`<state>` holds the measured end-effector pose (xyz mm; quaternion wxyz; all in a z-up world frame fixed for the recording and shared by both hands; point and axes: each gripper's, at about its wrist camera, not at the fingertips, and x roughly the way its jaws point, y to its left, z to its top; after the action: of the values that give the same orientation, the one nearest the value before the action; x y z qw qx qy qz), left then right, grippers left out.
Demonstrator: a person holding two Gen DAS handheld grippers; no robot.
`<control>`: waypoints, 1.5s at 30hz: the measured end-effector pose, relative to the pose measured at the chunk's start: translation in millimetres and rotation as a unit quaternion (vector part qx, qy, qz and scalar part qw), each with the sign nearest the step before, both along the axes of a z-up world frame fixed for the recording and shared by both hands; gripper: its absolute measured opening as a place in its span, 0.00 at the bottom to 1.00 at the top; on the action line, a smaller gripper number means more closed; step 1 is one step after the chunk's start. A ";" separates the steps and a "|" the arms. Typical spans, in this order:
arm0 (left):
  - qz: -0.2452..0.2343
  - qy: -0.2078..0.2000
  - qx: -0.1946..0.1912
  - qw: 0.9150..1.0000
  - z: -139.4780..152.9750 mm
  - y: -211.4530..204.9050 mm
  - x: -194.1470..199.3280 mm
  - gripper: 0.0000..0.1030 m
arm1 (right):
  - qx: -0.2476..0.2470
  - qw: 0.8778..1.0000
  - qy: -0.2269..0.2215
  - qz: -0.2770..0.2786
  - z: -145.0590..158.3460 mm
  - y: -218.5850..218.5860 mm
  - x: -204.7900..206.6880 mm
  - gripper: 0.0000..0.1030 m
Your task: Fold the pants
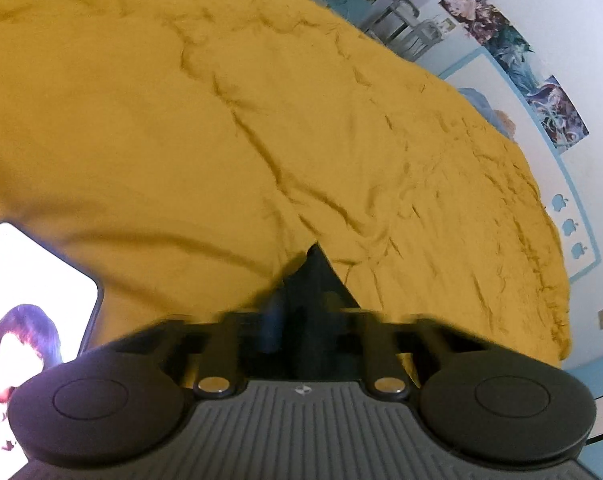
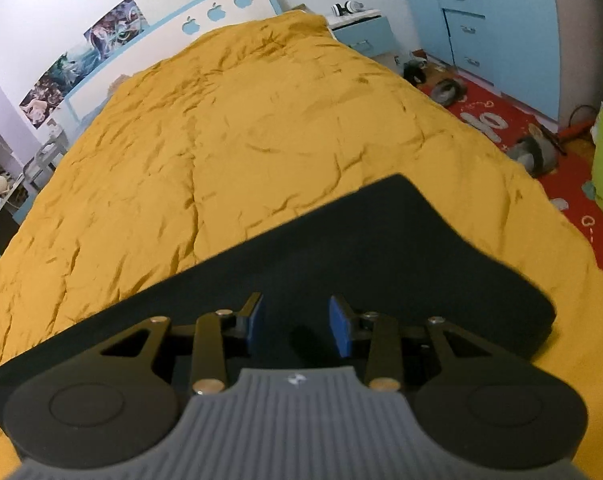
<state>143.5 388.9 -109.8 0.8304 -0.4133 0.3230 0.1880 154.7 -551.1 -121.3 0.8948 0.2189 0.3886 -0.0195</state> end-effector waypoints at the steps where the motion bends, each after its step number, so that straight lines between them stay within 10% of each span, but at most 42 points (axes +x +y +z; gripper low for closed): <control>1: -0.003 -0.009 0.016 1.000 5.6 -4.9 -1.3 0.00 | -0.003 1.000 0.000 0.000 -1.4 3.1 -0.5 0.32; 5: -0.043 -0.065 0.082 0.994 46.7 -29.0 -12.7 0.00 | -0.009 1.000 0.002 -0.005 -2.9 8.3 -0.1 0.32; 9: -0.047 0.023 0.117 0.992 30.2 -21.5 -7.0 0.00 | -0.016 1.000 0.006 -0.013 -3.5 3.6 1.5 0.32; 12: -0.038 0.050 0.074 0.995 -0.3 -5.4 -5.2 0.03 | -0.013 1.000 0.007 -0.017 -6.4 2.6 3.0 0.32; 17: 0.020 0.026 0.021 0.999 4.4 -3.5 -24.9 0.45 | -0.012 1.000 0.007 -0.007 -2.4 6.3 -4.1 0.32; 22: 0.011 0.003 -0.063 0.998 -1.2 -16.5 -38.1 0.48 | -0.005 1.000 0.021 -0.002 7.5 14.5 -22.7 0.39; 28: 0.025 0.000 -0.081 0.996 -31.0 -17.1 -20.2 0.48 | 0.054 0.998 0.031 -0.024 16.3 27.5 -69.9 0.47; 32: 0.030 -0.009 -0.061 0.998 -29.5 -20.3 -19.6 0.08 | 0.048 0.998 0.044 0.006 22.6 62.7 -104.8 0.48; 45: -0.024 -0.067 -0.009 0.997 39.9 -38.2 1.0 0.05 | -0.110 0.986 0.052 0.113 8.8 229.2 -112.7 0.56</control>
<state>144.5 350.7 -69.9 0.8505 -0.4249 0.2781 0.1367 42.0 -321.9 -112.5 0.8887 0.0724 0.4519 0.0276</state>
